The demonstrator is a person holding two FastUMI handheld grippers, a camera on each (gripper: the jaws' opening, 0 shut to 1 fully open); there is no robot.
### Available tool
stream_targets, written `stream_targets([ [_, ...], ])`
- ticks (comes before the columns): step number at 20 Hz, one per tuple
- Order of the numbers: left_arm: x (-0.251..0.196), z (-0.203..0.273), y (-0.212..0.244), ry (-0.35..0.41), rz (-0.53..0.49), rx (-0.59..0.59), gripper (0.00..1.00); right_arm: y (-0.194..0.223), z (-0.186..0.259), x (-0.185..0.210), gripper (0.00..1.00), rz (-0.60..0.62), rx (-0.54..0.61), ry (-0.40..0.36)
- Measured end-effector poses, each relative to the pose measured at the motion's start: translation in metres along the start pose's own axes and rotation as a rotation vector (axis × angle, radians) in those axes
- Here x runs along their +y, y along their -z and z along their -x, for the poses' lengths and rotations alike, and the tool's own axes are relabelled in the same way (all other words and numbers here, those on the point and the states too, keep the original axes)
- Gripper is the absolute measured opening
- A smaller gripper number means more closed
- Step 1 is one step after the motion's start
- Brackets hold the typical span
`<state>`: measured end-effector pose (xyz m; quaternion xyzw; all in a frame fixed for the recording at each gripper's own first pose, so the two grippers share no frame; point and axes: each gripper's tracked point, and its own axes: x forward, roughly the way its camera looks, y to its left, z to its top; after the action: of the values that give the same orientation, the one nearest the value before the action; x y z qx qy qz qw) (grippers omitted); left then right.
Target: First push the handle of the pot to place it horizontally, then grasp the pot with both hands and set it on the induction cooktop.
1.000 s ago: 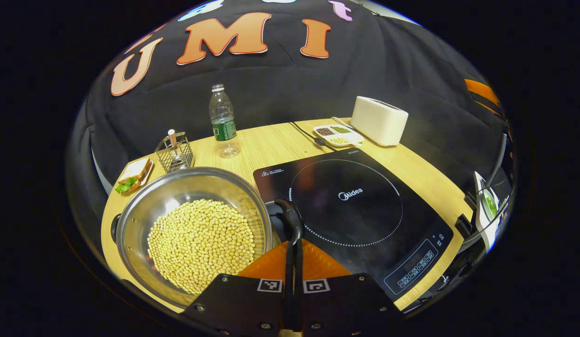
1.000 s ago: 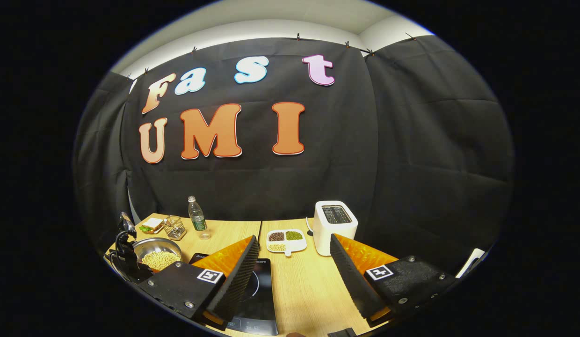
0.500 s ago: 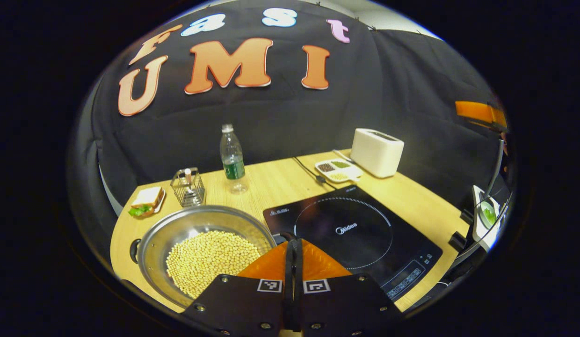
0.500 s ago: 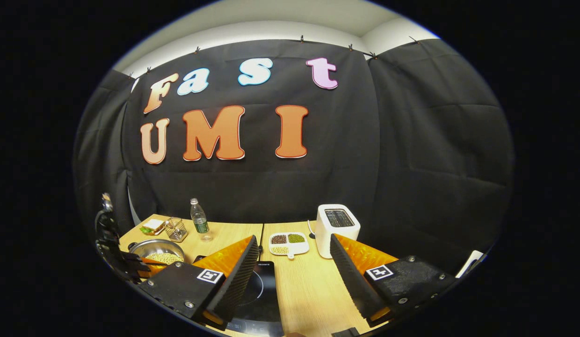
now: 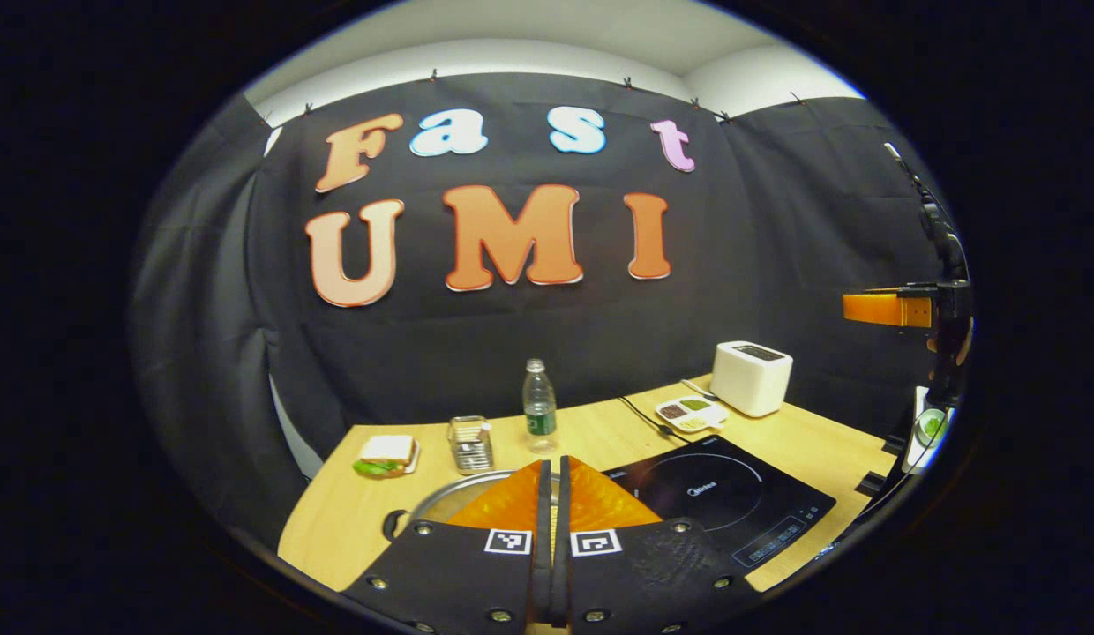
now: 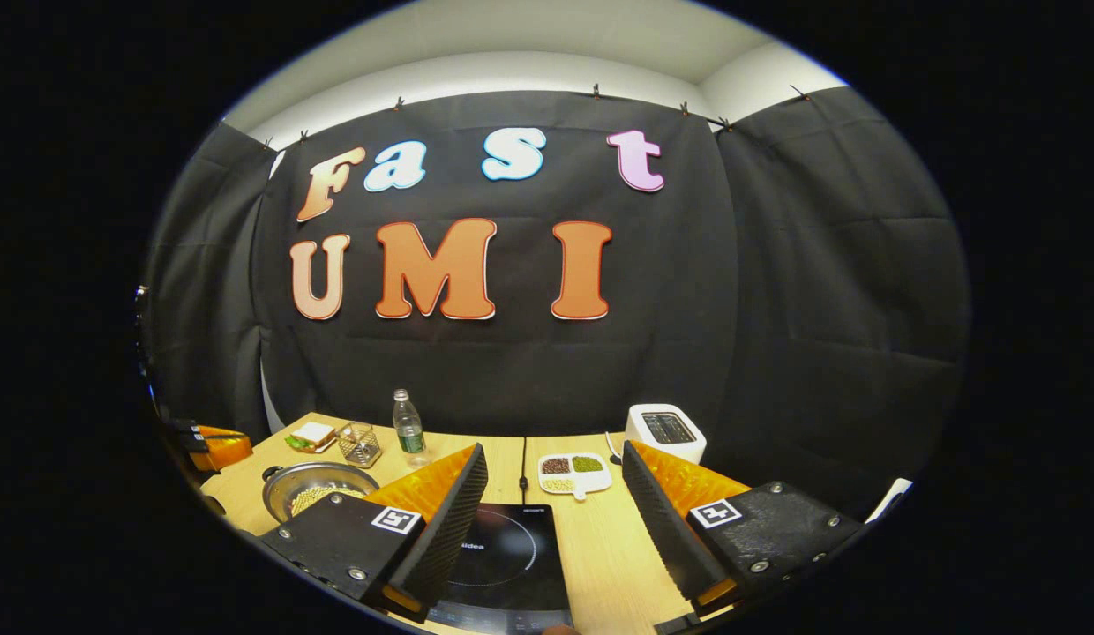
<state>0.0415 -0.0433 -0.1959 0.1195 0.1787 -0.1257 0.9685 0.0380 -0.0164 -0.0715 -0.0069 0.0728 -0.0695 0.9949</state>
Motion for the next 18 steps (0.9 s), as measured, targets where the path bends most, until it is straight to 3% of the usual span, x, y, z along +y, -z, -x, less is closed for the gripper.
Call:
stream_targets([
  [7, 0.091, 0.042, -0.018, -0.137, 0.077, -0.091, 0.05, -0.002, -0.001, 0.067, 0.95, 0.007, -0.023, -0.074],
  [8, 0.103, 0.045, -0.020, -0.155, 0.078, -0.111, 0.01, 0.001, -0.005, 0.078, 1.00, 0.009, -0.021, -0.083],
  [10, 0.126, 0.051, -0.014, -0.201, 0.073, -0.115, 0.01, 0.009, -0.011, 0.096, 0.95, -0.003, -0.009, -0.092],
  [13, 0.138, 0.046, 0.001, -0.185, 0.087, -0.101, 0.01, 0.018, -0.022, 0.122, 0.95, -0.042, -0.009, -0.097],
  [14, 0.142, 0.044, 0.008, -0.186, 0.094, -0.090, 0.01, 0.023, -0.027, 0.130, 1.00, -0.047, -0.007, -0.099],
  [15, 0.151, 0.039, 0.016, -0.188, 0.099, -0.078, 0.00, 0.028, -0.032, 0.139, 0.95, -0.050, -0.004, -0.107],
  [16, 0.157, 0.034, 0.023, -0.189, 0.104, -0.066, 0.04, 0.037, -0.036, 0.149, 0.95, -0.050, 0.004, -0.118],
  [17, 0.161, 0.028, 0.030, -0.188, 0.107, -0.060, 0.20, 0.046, -0.041, 0.158, 0.95, -0.053, 0.014, -0.126],
  [18, 0.164, 0.021, 0.036, -0.183, 0.112, -0.048, 0.26, 0.057, -0.046, 0.166, 0.95, -0.058, 0.032, -0.130],
])
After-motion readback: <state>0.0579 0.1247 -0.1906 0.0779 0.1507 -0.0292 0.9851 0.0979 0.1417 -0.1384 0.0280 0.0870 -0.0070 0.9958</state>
